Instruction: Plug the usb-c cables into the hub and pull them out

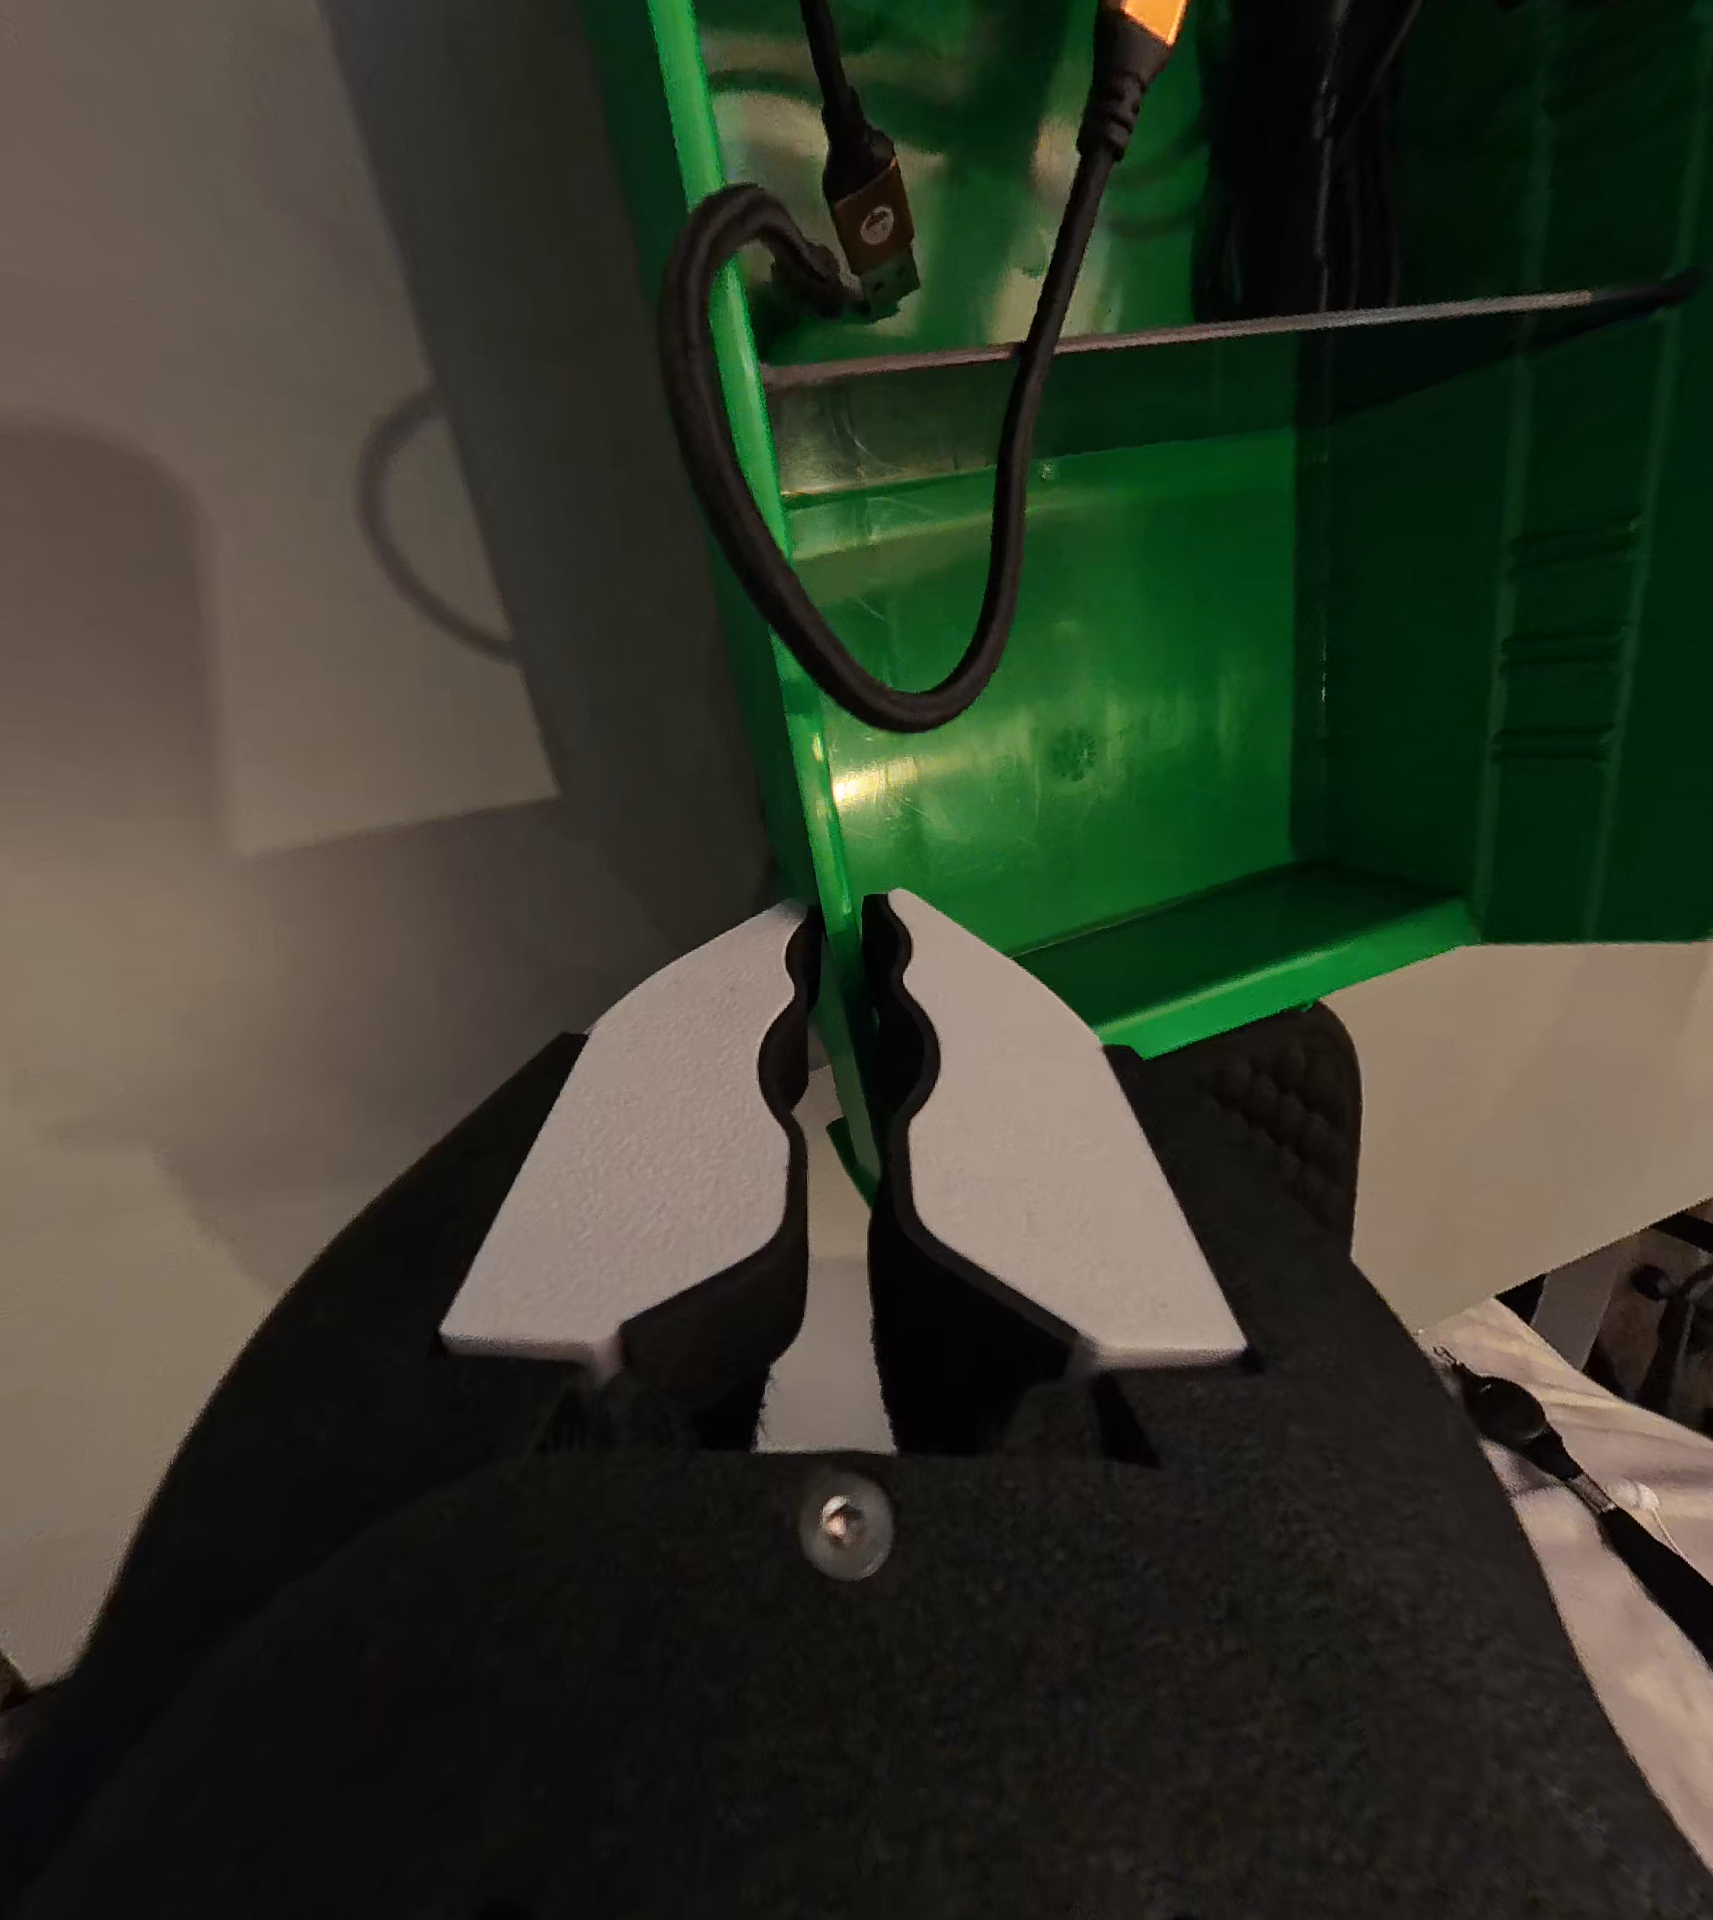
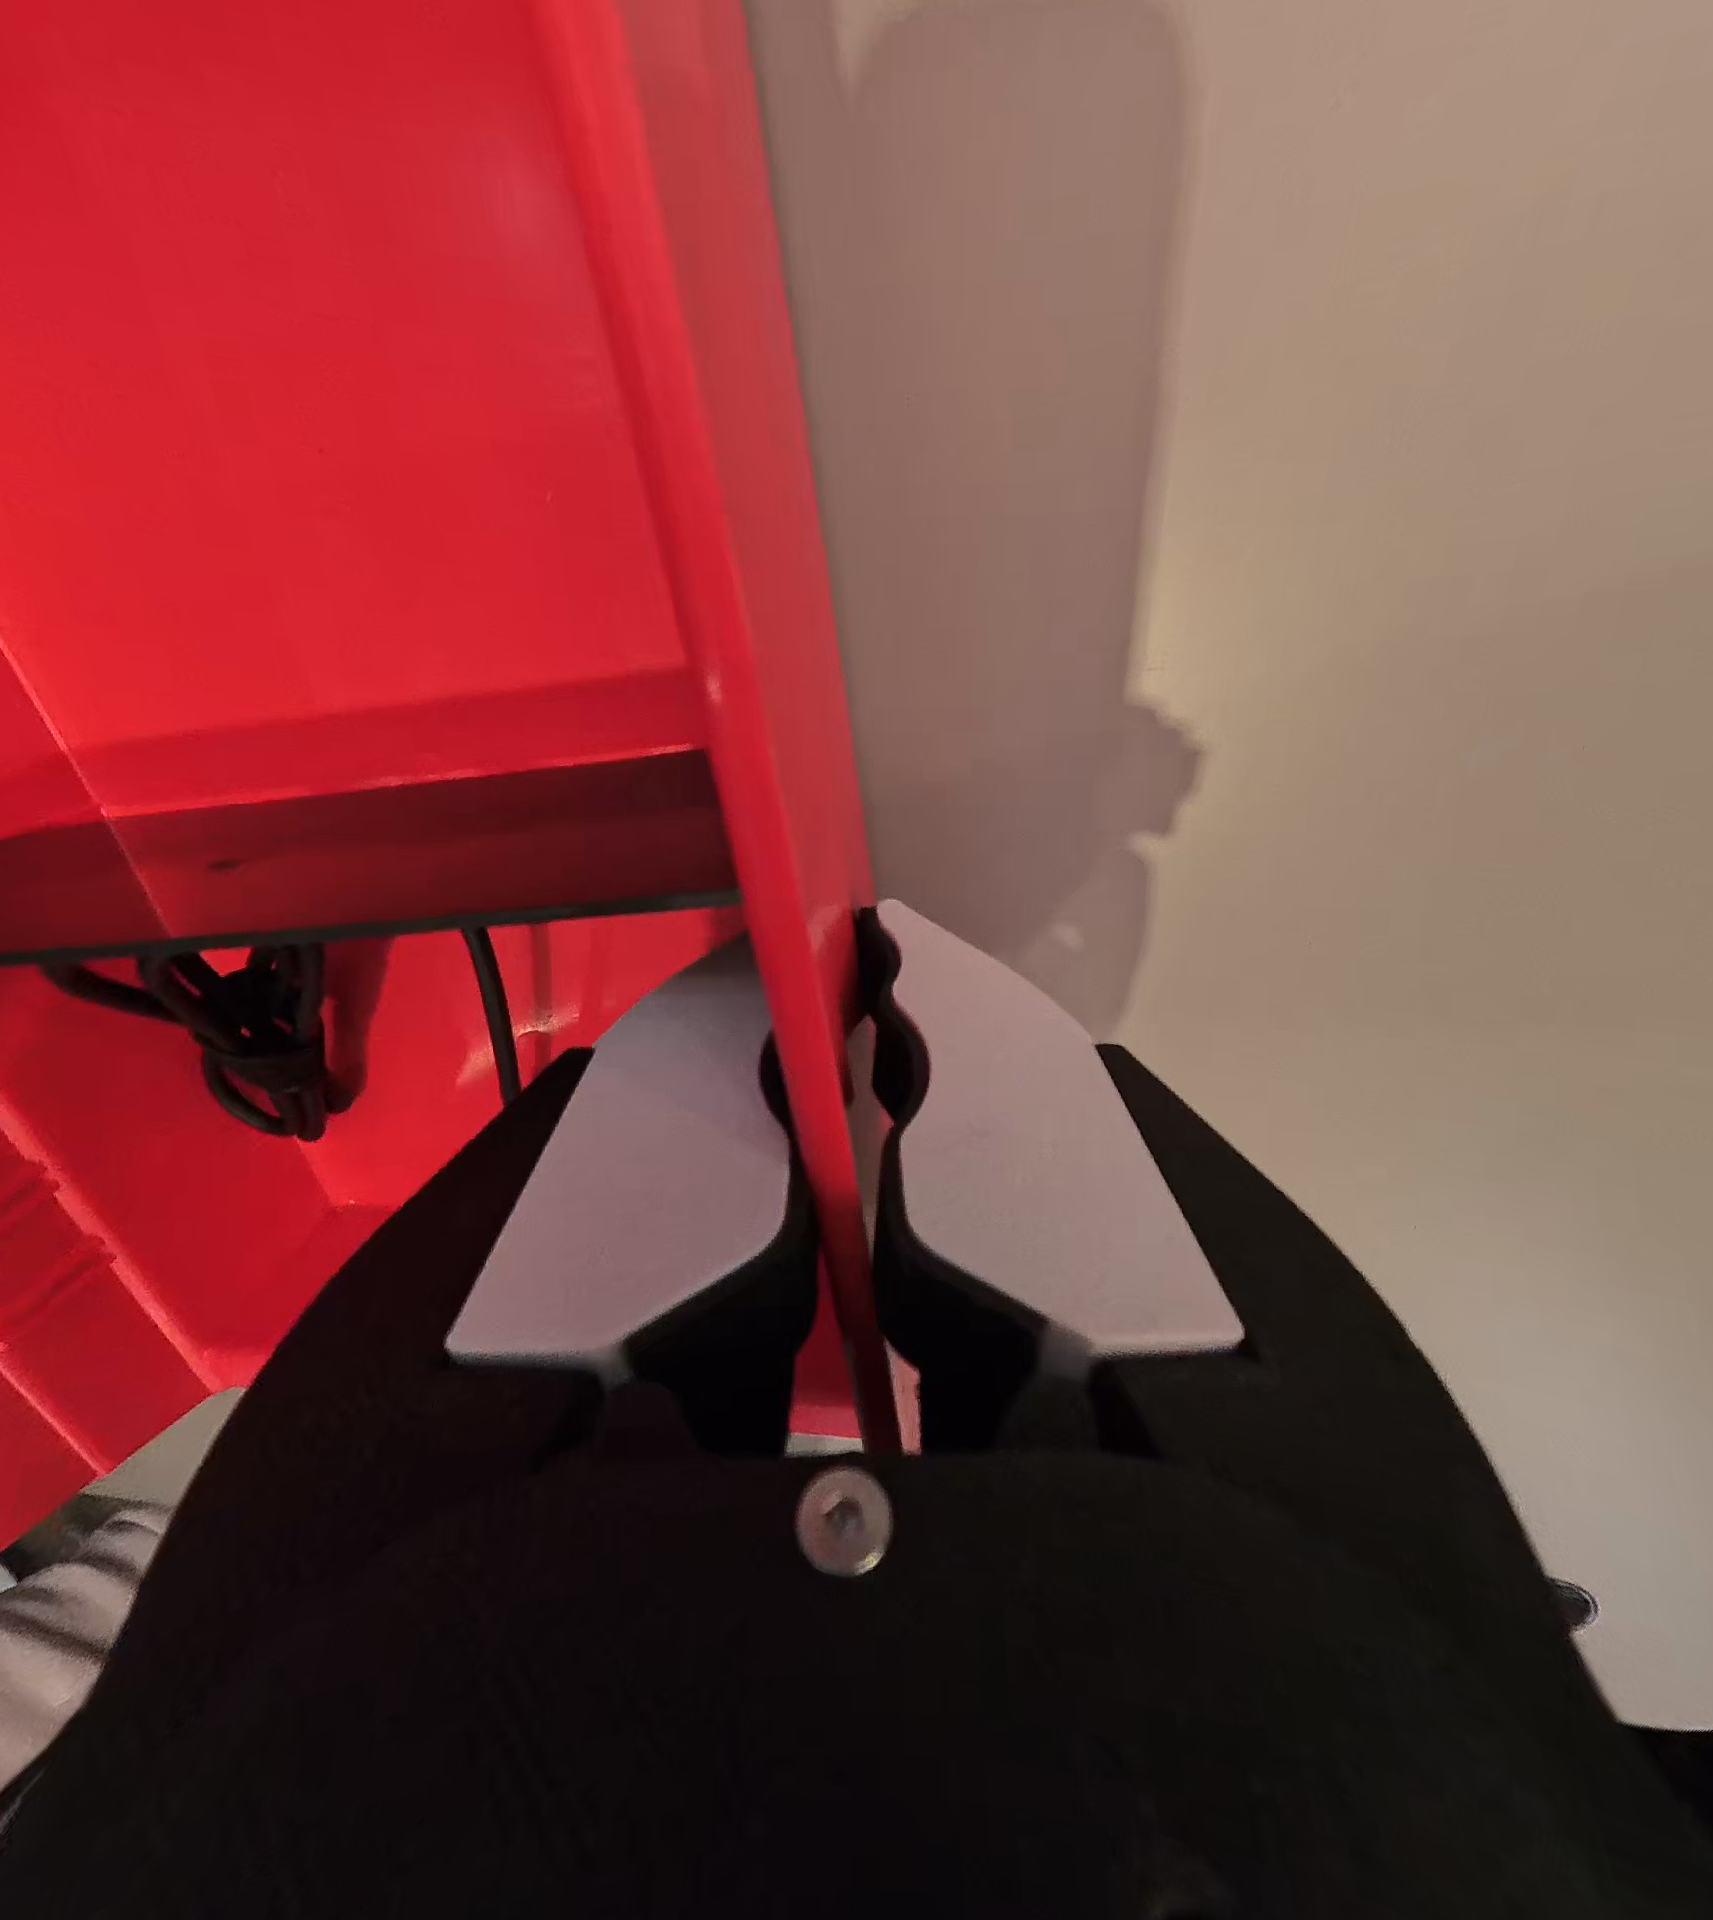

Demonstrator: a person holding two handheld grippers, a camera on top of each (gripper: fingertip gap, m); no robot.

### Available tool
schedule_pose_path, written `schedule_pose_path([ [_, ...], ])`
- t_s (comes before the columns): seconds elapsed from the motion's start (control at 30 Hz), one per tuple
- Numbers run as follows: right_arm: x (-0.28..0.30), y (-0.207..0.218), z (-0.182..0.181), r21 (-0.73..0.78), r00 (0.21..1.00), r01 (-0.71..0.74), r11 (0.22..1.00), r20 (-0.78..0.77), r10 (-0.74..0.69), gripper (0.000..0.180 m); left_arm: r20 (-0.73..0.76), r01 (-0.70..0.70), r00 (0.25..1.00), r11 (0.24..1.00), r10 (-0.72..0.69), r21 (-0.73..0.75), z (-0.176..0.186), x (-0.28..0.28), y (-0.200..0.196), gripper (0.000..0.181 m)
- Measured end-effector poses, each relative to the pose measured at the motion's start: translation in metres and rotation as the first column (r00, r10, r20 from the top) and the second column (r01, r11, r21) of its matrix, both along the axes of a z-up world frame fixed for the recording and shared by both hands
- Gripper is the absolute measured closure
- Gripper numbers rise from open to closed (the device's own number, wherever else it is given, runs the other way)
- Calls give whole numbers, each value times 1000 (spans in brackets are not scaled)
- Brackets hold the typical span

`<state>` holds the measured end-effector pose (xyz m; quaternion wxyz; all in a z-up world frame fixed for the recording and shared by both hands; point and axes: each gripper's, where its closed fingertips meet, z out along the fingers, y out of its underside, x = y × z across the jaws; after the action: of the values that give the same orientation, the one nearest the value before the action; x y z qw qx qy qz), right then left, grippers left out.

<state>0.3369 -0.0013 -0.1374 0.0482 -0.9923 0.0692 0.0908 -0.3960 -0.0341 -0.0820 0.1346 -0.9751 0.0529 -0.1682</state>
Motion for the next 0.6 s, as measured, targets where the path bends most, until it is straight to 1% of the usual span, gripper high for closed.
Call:
schedule_pose_path([
  [0.13, 0, 3, 0, 1, 1000, 8, 1000, -2, -8, 174, 10, -49, 999, 999, 49, 6, 0, -10, -2, 174],
  [0.37, 0, 4, 0, 14, 1000, -21, 1000, 1, 21, 174, 11, -58, 998, 998, 58, 1, 0, -10, -3, 174],
  [0.47, 0, 4, 1, 26, 999, -47, 999, 16, 46, 173, 54, -81, 995, 997, 81, 1, 2, -9, -3, 173],
  [0.53, -5, 5, 3, 48, 998, -53, 997, -15, 54, 164, 101, -122, 988, 992, 119, 25, 9, -11, -2, 172],
  [0.6, -11, 6, 7, 82, 997, -36, 996, -70, 42, 152, 120, -181, 978, 979, 170, 89, 24, -18, 2, 171],
])
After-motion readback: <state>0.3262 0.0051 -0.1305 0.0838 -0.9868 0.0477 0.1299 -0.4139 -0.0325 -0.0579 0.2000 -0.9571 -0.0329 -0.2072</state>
